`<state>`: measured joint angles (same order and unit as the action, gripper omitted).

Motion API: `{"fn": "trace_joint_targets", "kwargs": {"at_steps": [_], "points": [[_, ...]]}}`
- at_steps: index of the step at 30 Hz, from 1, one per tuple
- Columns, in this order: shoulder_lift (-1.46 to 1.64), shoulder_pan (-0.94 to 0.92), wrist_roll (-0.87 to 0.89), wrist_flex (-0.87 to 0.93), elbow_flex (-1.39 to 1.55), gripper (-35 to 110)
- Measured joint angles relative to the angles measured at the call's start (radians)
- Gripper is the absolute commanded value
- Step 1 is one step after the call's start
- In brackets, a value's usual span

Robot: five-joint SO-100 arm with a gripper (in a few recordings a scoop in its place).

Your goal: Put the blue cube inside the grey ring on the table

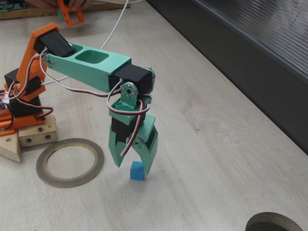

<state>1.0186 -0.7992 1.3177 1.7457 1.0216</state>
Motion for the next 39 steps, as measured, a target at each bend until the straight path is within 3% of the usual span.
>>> {"fn": "trace_joint_targets", "kwargs": {"at_steps": [39], "points": [[-0.067, -0.063, 0.0, 0.0, 0.0, 46]]}}
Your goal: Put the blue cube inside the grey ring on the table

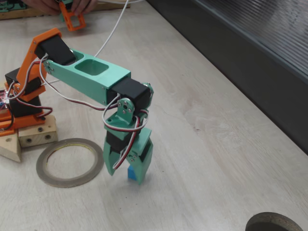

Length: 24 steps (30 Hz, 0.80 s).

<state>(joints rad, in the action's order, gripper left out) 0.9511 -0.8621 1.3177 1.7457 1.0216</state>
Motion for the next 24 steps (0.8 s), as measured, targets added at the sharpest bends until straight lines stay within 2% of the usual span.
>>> {"fn": "trace_joint_targets", "kwargs": {"at_steps": [24], "points": [[-0.077, 0.005, -0.002, 0.005, -0.017, 46]]}}
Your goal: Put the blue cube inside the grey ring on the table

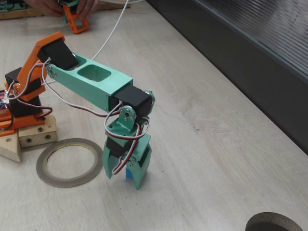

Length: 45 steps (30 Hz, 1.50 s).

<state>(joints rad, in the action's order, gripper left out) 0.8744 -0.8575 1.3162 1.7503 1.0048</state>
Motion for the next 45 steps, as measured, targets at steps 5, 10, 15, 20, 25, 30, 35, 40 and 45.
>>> {"fn": "trace_joint_targets", "kwargs": {"at_steps": [5, 10, 15, 20, 25, 30, 35, 40, 45], "points": [[0.0, 0.0, 0.0, 0.0, 0.0, 46], [-0.015, -0.003, 0.0, 0.003, -0.051, 46], [-0.018, -0.003, 0.0, 0.003, -0.06, 46], [-0.018, -0.003, 0.0, 0.003, -0.06, 46], [-0.018, -0.003, 0.005, 0.003, -0.06, 45], [-0.02, 0.0, 0.005, -0.003, -0.071, 31], [-0.02, 0.0, 0.003, -0.005, -0.075, 12], [-0.025, -0.005, 0.008, -0.005, -0.075, 0], [-0.025, -0.005, 0.008, -0.018, -0.075, 0]]}}
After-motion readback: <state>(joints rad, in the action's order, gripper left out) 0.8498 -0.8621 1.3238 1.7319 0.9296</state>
